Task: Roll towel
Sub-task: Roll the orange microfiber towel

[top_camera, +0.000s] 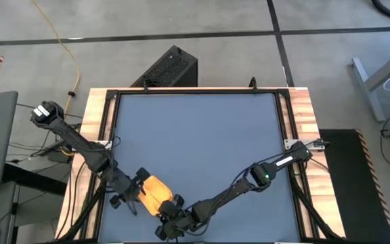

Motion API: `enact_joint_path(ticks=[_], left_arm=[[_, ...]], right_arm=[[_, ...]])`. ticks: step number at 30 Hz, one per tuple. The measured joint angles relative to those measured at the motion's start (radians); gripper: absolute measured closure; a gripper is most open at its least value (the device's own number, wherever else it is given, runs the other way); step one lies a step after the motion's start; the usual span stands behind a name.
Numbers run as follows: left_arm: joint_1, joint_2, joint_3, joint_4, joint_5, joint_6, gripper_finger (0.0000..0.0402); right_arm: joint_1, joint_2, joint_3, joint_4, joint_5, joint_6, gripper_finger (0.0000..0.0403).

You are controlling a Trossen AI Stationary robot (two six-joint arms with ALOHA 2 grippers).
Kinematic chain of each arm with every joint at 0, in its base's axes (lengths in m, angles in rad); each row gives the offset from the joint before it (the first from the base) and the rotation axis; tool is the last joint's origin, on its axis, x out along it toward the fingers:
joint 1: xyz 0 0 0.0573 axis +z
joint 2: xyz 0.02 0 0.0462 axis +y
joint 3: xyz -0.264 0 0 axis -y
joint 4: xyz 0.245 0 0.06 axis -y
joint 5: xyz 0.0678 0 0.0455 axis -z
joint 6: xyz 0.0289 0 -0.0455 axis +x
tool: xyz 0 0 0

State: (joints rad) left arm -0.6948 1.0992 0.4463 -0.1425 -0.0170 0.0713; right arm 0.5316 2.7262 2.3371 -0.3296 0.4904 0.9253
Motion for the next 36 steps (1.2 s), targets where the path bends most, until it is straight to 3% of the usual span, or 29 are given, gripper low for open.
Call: enact_joint_path(ticks=[5,12,20,26,30,36], left_arm=[[-0.073,0.015,0.038,0.010,-0.121,0.046,0.0242],[-0.120,0.022,0.033,0.046,-0.177,0.049,0.0242],[-0.121,0.159,-0.005,0.051,-0.225,-0.058,0.0261],[-0.089,0.259,-0.003,0.052,-0.219,-0.145,0.0322],[-0.042,0.296,0.004,0.062,-0.155,-0.202,0.0381],[0.045,0.274,0.000,0.056,-0.013,-0.224,0.0395]], right_arm=[[-0.005,0.000,0.000,-0.002,-0.002,0.002,0.0361],[-0.010,0.000,0.001,0.029,-0.020,0.024,0.0361],[-0.011,-0.006,0.000,0.028,-0.022,0.128,0.0361],[-0.009,-0.007,0.000,0.046,-0.023,0.222,0.0348],[-0.017,-0.010,0.000,0.038,-0.066,0.267,0.0324],[-0.016,-0.026,0.002,-0.048,-0.094,0.271,0.0283]])
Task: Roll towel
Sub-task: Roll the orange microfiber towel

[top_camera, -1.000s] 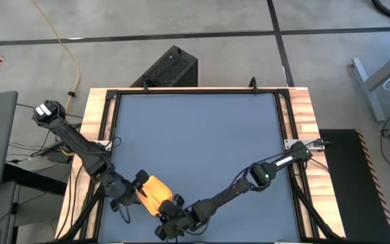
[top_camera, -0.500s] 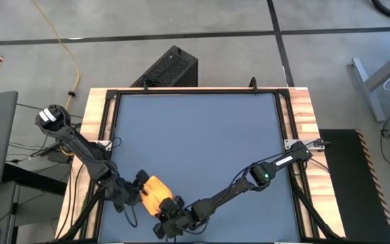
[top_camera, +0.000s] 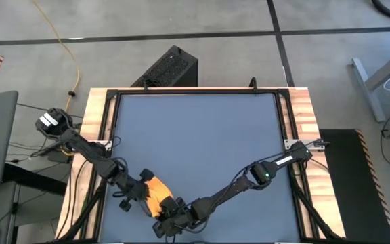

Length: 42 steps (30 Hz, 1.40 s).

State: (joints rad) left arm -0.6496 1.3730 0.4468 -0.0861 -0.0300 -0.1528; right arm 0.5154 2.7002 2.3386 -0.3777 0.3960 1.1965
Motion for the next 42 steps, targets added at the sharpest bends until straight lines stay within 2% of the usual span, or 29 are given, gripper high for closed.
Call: enact_joint_path(ticks=[5,12,16,19,23,28,30,34,37,42], left_arm=[[0.070,0.002,-0.002,0.000,0.097,-0.002,0.0399],[0.154,0.003,-0.004,0.015,0.200,-0.031,0.0400],[0.195,0.003,-0.004,0.011,0.259,-0.051,0.0401],[0.222,0.004,-0.005,0.016,0.320,-0.063,0.0401],[0.268,0.006,-0.006,0.024,0.404,-0.066,0.0401],[0.339,0.006,-0.008,0.016,0.475,-0.063,0.0401],[0.367,0.006,-0.008,0.018,0.512,-0.068,0.0401],[0.409,0.006,-0.008,0.007,0.554,-0.087,0.0401],[0.425,0.005,-0.008,0.001,0.560,-0.096,0.0401],[0.429,0.005,-0.008,0.002,0.565,-0.106,0.0401]], right_arm=[[0.031,-0.023,-0.001,-0.082,0.062,0.016,0.0269],[0.052,-0.035,-0.003,-0.115,0.070,-0.020,0.0270],[0.070,-0.073,-0.004,-0.223,0.058,-0.050,0.0270],[0.085,-0.118,-0.005,-0.290,0.108,-0.090,0.0270],[0.098,-0.147,0.000,-0.198,0.200,-0.314,0.0270],[0.100,-0.123,-0.003,-0.113,0.175,-0.804,0.0270],[0.094,-0.119,-0.007,-0.098,0.175,-0.924,0.0270],[0.069,-0.111,-0.006,-0.063,0.202,-1.038,0.0250],[0.048,-0.108,-0.006,-0.044,0.205,-1.121,0.0216],[0.013,-0.108,-0.006,-0.049,0.208,-1.170,0.0150]])
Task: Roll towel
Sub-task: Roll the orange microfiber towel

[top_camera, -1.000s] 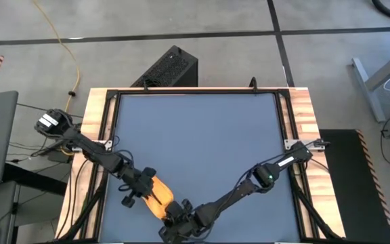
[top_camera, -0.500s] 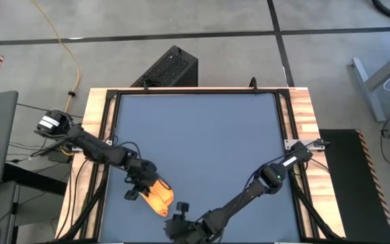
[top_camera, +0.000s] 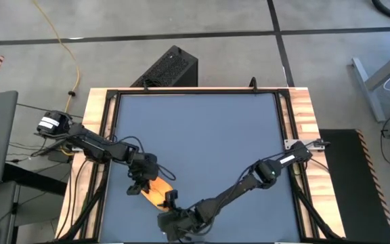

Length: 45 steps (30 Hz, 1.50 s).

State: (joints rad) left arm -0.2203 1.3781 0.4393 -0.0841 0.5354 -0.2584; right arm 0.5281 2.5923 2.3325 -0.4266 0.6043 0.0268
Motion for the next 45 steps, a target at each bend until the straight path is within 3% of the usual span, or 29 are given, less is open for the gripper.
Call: enact_joint_path(ticks=[10,15,20,25,29,34,40,45], left_arm=[[0.000,-0.001,0.002,-0.002,0.001,-0.014,0.0395],[-0.003,-0.002,0.002,0.023,0.008,-0.016,0.0366],[-0.004,-0.002,0.002,0.034,0.017,0.002,0.0316],[0.015,-0.013,0.004,-0.010,0.079,0.031,0.0276],[0.014,-0.040,0.004,-0.047,0.081,0.040,0.0270],[0.014,-0.104,0.004,-0.105,0.056,0.073,0.0273],[0.002,-0.170,0.001,-0.169,-0.078,0.064,0.0278],[-0.035,-0.177,0.001,-0.091,-0.086,0.092,0.0279]], right_arm=[[-0.043,0.051,-0.001,0.004,-0.020,0.025,0.0132],[-0.046,0.065,0.001,0.000,0.050,0.079,0.0140],[-0.050,0.100,0.001,0.017,0.020,0.178,0.0185],[-0.036,0.111,0.003,-0.001,0.039,0.309,0.0290],[-0.025,0.111,0.004,-0.009,0.042,0.394,0.0365],[0.002,0.110,0.003,-0.022,0.067,0.537,0.0365],[0.037,0.109,0.003,-0.071,0.114,0.701,0.0361],[0.052,0.109,0.002,-0.103,0.161,0.766,0.0362]])
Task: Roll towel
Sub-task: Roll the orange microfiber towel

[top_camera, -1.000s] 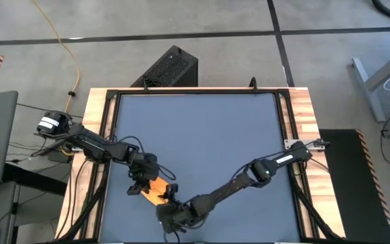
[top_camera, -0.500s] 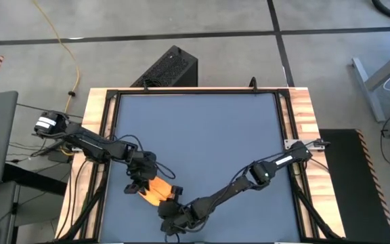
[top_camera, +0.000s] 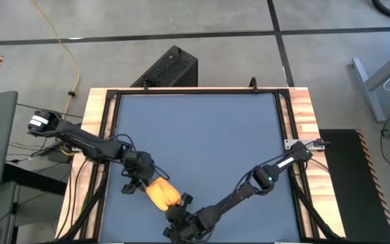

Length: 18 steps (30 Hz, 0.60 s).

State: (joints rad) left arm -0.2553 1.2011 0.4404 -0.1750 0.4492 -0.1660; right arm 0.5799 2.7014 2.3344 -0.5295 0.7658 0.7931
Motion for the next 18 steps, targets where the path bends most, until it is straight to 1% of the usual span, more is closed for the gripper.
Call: enact_joint_path(ticks=[2,4,8,11,15,18], left_arm=[[-0.023,-0.023,0.001,0.026,-0.007,0.014,0.0279],[-0.051,-0.059,0.001,0.026,-0.042,0.032,0.0279],[-0.116,-0.156,0.001,0.033,-0.156,0.084,0.0279],[-0.183,-0.197,0.001,0.064,-0.238,0.199,0.0279],[-0.284,-0.159,0.001,0.180,-0.331,0.356,0.0270],[-0.313,-0.091,0.009,0.215,-0.401,0.409,0.0249]], right_arm=[[0.009,0.000,0.000,-0.004,0.022,-0.002,0.0362],[0.015,0.000,-0.001,-0.016,0.039,-0.004,0.0362],[0.023,0.000,-0.001,-0.024,0.045,-0.004,0.0362],[0.019,0.000,-0.001,-0.023,0.045,-0.004,0.0362],[0.015,0.000,-0.001,-0.013,0.044,-0.012,0.0362],[0.014,0.000,-0.001,-0.012,0.039,-0.012,0.0362]])
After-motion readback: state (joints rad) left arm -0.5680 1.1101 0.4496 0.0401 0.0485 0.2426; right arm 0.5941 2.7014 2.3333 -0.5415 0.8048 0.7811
